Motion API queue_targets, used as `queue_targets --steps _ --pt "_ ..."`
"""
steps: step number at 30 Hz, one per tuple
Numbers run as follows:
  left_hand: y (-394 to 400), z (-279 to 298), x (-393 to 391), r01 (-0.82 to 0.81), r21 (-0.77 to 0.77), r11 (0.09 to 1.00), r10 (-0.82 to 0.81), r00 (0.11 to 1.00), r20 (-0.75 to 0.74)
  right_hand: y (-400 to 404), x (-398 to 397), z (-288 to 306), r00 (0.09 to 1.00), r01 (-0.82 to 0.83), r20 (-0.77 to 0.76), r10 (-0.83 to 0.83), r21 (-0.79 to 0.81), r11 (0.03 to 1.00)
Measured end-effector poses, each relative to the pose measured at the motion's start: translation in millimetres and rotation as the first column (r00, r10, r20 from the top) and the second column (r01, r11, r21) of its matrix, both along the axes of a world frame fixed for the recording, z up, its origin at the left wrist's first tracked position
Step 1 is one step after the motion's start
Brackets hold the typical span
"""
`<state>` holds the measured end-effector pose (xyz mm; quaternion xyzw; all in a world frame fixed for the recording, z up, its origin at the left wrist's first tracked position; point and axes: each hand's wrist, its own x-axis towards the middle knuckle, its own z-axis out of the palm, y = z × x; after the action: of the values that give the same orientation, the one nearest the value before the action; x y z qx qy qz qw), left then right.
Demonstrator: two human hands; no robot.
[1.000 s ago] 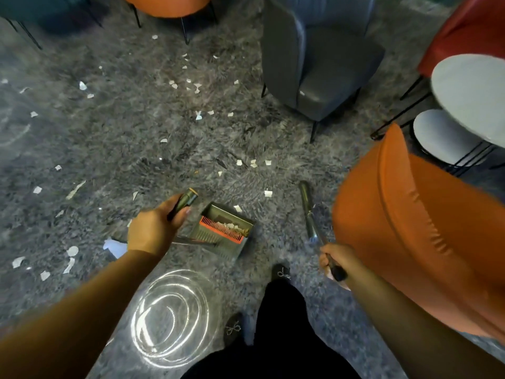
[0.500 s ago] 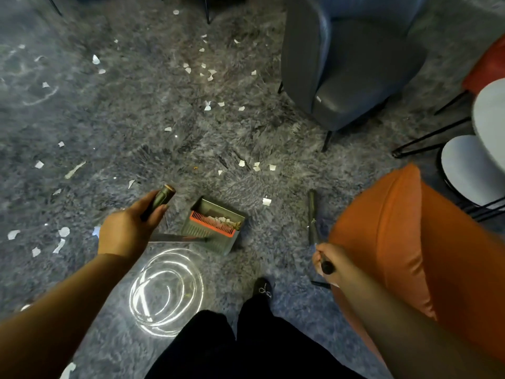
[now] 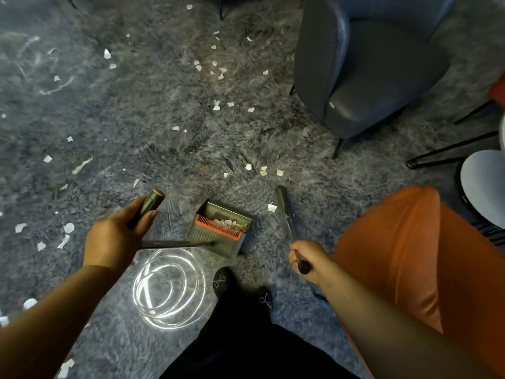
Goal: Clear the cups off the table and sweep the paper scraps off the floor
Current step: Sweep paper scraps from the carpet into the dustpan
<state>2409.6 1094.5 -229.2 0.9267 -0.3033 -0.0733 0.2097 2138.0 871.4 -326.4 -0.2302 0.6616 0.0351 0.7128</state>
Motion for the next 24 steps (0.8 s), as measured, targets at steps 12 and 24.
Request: queue_targets --steps 12,24 --pt "21.3 17.4 35.1 -0.124 0.023 0.992 0.124 0.992 0.011 9.8 77.5 1.0 0.976 -0.143 0.179 0.126 0.084 0.986" --pt "22.0 10.4 62.1 -0.155 0.059 0.986 0.153 0.987 0.039 -22.7 66.1 30.0 0.985 -0.069 0.155 0.079 -0.069 0.995"
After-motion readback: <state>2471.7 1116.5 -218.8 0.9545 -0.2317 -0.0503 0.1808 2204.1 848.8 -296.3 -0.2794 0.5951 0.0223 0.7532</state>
